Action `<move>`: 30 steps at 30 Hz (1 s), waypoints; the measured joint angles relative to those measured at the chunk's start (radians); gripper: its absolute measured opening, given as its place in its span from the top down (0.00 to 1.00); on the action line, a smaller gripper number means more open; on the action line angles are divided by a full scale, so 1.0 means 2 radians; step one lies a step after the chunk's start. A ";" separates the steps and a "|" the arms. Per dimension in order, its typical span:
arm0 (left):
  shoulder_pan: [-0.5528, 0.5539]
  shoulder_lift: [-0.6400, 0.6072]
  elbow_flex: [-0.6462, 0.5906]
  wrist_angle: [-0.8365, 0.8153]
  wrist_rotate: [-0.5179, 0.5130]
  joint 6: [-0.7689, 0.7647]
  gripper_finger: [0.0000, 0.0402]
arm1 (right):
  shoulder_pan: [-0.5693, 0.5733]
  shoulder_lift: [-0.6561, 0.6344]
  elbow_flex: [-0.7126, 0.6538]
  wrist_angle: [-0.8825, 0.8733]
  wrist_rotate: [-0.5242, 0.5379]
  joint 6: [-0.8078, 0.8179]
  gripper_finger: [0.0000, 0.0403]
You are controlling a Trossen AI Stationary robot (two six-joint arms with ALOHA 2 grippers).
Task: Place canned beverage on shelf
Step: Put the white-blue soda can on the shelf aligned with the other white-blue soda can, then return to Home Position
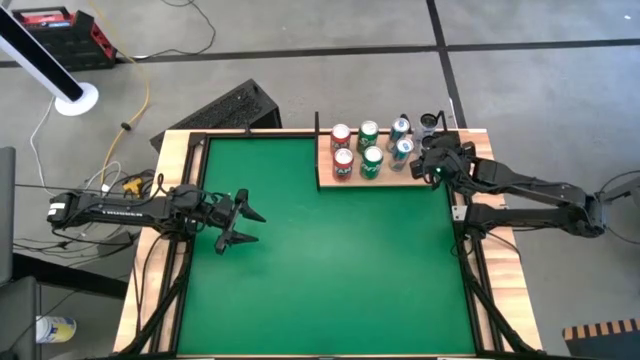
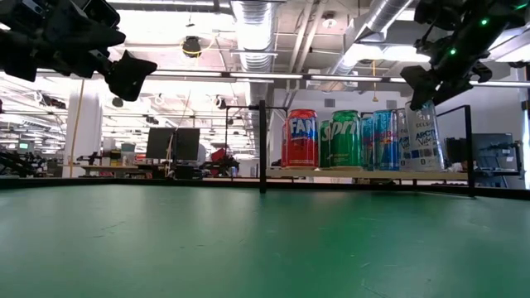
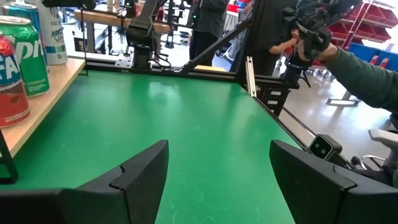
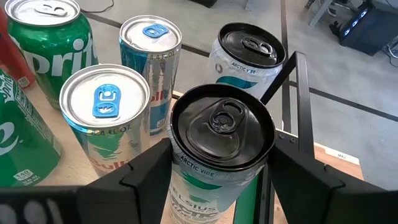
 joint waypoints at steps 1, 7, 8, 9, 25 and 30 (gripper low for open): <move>0.000 0.000 0.000 0.000 0.000 0.000 0.35 | 0.000 0.000 0.000 0.000 0.000 0.000 0.33; 0.000 0.000 0.000 0.001 0.000 -0.003 0.35 | 0.000 -0.006 0.000 -0.003 -0.007 0.001 0.26; 0.000 0.000 0.000 0.001 0.000 -0.003 0.35 | 0.000 -0.008 0.000 -0.003 -0.012 0.002 0.24; 0.000 0.000 0.000 0.001 0.000 -0.003 0.35 | 0.000 -0.009 0.000 -0.003 -0.013 0.002 0.23; 0.000 0.000 0.000 0.001 0.002 -0.009 0.35 | 0.002 -0.023 0.022 -0.001 -0.017 -0.034 0.14; 0.000 0.000 0.000 0.001 0.003 -0.009 0.35 | 0.013 -0.023 0.062 -0.001 -0.015 -0.052 0.14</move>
